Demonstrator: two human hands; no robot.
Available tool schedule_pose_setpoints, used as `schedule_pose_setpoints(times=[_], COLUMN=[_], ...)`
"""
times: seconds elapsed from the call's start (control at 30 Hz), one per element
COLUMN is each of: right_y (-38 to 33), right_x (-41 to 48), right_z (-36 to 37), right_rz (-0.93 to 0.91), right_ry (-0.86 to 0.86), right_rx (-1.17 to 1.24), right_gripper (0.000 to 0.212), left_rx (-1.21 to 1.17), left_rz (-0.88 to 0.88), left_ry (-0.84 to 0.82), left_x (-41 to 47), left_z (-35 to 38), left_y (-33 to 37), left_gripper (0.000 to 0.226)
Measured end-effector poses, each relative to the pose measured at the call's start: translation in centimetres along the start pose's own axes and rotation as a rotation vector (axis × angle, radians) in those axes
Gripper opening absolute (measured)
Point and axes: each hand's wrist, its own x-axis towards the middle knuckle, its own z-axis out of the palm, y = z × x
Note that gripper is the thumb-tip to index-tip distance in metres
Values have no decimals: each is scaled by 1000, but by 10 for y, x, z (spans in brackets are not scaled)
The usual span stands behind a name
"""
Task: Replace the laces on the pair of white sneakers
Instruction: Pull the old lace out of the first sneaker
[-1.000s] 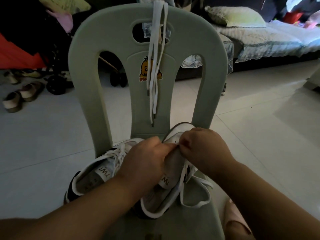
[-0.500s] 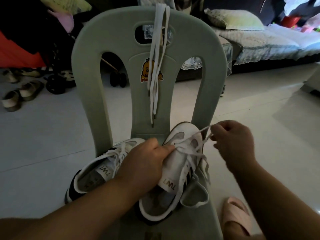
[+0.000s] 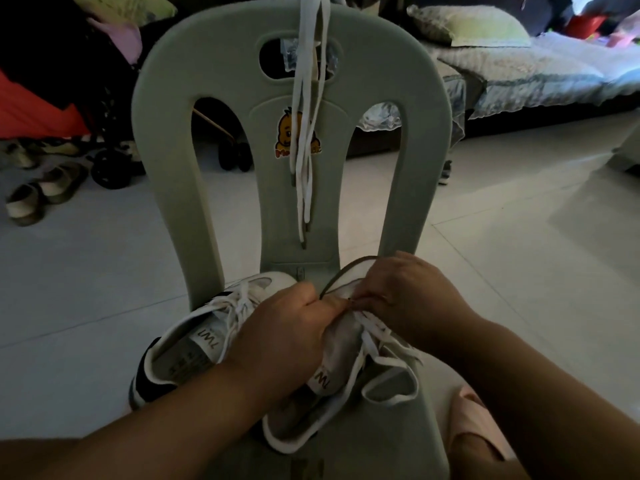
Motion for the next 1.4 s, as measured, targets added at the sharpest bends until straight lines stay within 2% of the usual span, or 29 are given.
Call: schedule_pose_setpoints(times=[0.1, 0.2, 0.23, 0.3, 0.4, 0.47, 0.53, 0.7, 0.8, 0.93, 1.07, 1.13, 1.2, 1.23, 1.27, 1.3, 1.33, 1.4], right_y=[4, 21, 28, 33, 18, 7, 4, 6, 5, 14, 25, 29, 30, 30, 29, 27, 22, 11], right_x=[1, 2, 1, -3, -7, -6, -3, 2, 5, 6, 1, -1, -4, -6, -7, -8, -8, -7], right_z=[4, -6, -11, -20, -18, -9, 1, 11, 14, 1, -23, -32, -43, -48, -53, -55, -53, -38], right_rz=[96, 403, 462, 438, 172, 45, -18, -56, 21, 363, 470, 549, 563, 541, 523, 514, 513, 466], right_ry=[142, 500, 566, 489, 102, -42, -53, 36, 89, 438, 746, 951, 1031, 1008, 947, 834, 676, 303], right_rx=[66, 247, 297, 329, 288, 151, 55, 78, 91, 373, 580, 904, 1440, 1662, 1774, 1738, 1544, 910], right_gripper=[19, 14, 13, 4, 37, 40, 32, 17, 14, 8, 13, 15, 17, 19, 20, 20, 21, 18], left_rx=[-17, -37, -42, -45, -51, -69, -65, -98, -100, -107, -90, -75, -65, -62, -61, -62, -62, -65], left_rz=[6, -5, -5, -7, -4, -5, -15, -59, -64, -101, -110, -104, -101, -99, -97, -97, -101, -111], left_ry=[-32, -54, -56, -60, -51, -31, -16, -21, -44, -47, -38, -42, -42, -41, -37, -31, -28, -31], left_x=[-2, -5, -6, -7, -7, -7, -6, -7, -9, -10, -9, -9, -10, -10, -10, -11, -11, -11], left_z=[2, 5, 5, 4, 2, 2, 1, 4, 5, 5, 3, 4, 6, 7, 8, 9, 9, 7], left_y=[0, 1, 1, 2, 3, 2, 2, -2, -3, -4, -6, -6, -6, -6, -6, -7, -7, -6], left_gripper=[39, 40, 40, 40, 40, 40, 40, 38, 37, 38, 40, 41, 41, 40, 40, 38, 36, 34])
